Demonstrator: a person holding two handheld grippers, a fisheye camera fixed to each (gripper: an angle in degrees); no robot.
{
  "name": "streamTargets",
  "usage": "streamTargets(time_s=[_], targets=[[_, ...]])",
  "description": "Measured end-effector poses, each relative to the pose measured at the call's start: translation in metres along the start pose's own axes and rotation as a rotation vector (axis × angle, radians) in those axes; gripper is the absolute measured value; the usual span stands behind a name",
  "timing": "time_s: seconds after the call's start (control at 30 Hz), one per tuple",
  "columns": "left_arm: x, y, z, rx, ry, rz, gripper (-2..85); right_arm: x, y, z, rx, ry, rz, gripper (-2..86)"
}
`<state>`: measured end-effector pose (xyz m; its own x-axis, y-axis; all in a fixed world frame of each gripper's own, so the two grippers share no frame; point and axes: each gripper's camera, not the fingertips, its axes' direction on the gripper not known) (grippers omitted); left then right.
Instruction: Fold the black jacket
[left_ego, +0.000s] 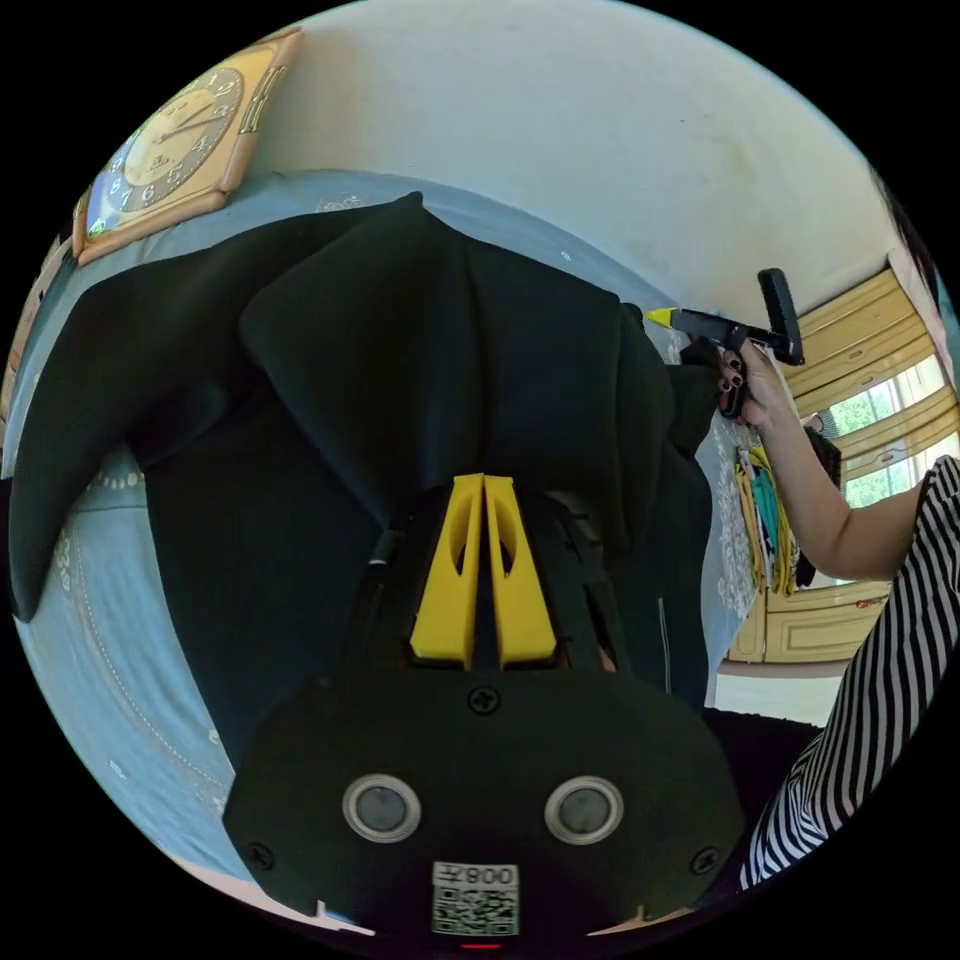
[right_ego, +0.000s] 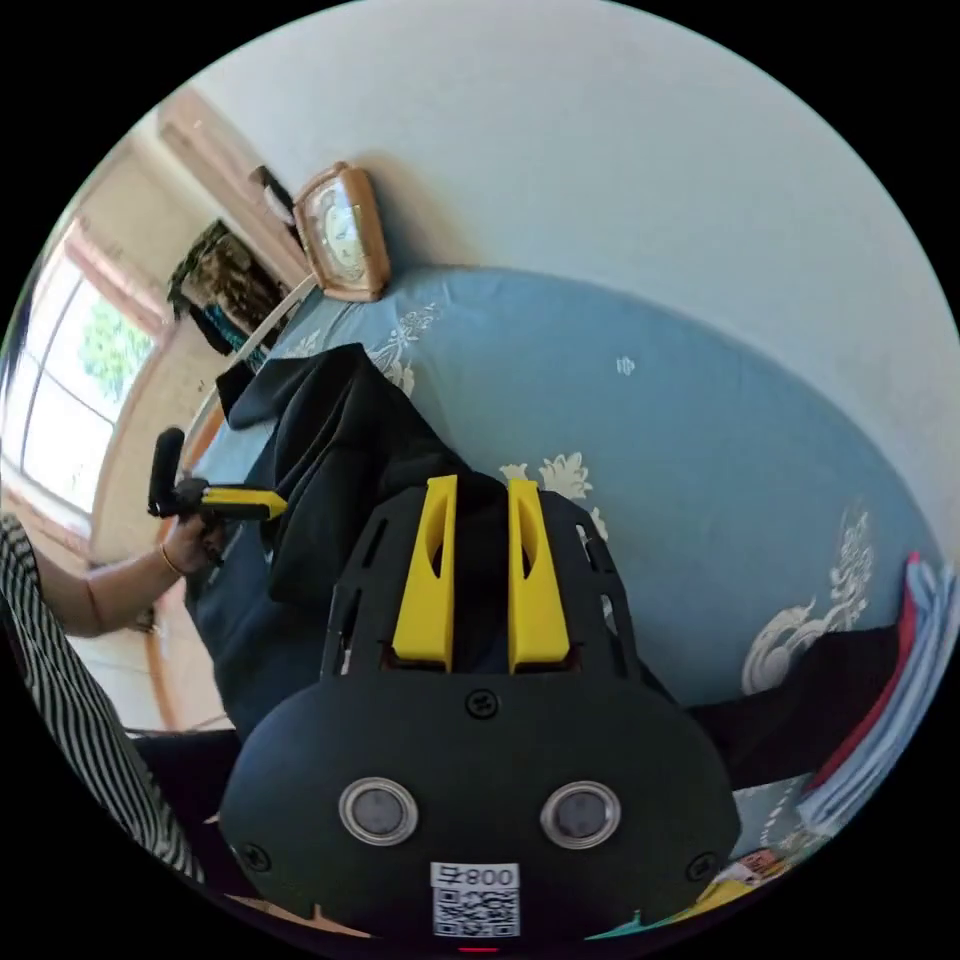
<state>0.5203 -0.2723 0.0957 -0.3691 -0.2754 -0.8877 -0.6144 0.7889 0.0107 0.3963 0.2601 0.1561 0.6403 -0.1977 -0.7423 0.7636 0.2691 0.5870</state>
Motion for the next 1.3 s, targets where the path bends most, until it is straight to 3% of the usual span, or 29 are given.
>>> streamTargets(time_s=[0.13, 0.3, 0.57, 0.77, 0.87, 0.93, 1.2, 1.3], targets=[[-0.01, 0.002, -0.004, 0.023, 0.049, -0.049, 0.2, -0.071, -0.007, 0.001, 0.005, 0.193, -0.327, 9.3], [-0.013, 0.0, -0.007, 0.028, 0.045, -0.054, 0.1, -0.131, -0.007, 0.057, -0.193, 0.451, -0.742, 10.6], [-0.027, 0.003, -0.013, 0.061, 0.092, -0.093, 0.2, -0.125, -0.003, 0.044, -0.218, 0.453, -0.899, 12.6], [-0.033, 0.001, -0.015, 0.067, 0.106, -0.105, 0.2, -0.106, -0.011, 0.056, -0.221, 0.458, -0.931, 5.7], [-0.033, -0.002, -0.019, 0.069, 0.102, -0.093, 0.2, -0.081, -0.023, 0.047, -0.183, 0.493, -0.884, 1.9], [-0.033, -0.005, -0.022, 0.074, 0.099, -0.08, 0.2, -0.054, -0.036, 0.029, -0.165, 0.399, -0.772, 1.4], [-0.039, -0.014, -0.019, 0.078, 0.099, -0.074, 0.8, 0.141, -0.069, 0.029, -0.159, -0.316, -0.004, 2.6], [-0.04, -0.011, -0.028, 0.107, 0.082, -0.057, 2.2, 0.158, -0.06, 0.016, -0.121, -0.277, 0.03, 4.7]])
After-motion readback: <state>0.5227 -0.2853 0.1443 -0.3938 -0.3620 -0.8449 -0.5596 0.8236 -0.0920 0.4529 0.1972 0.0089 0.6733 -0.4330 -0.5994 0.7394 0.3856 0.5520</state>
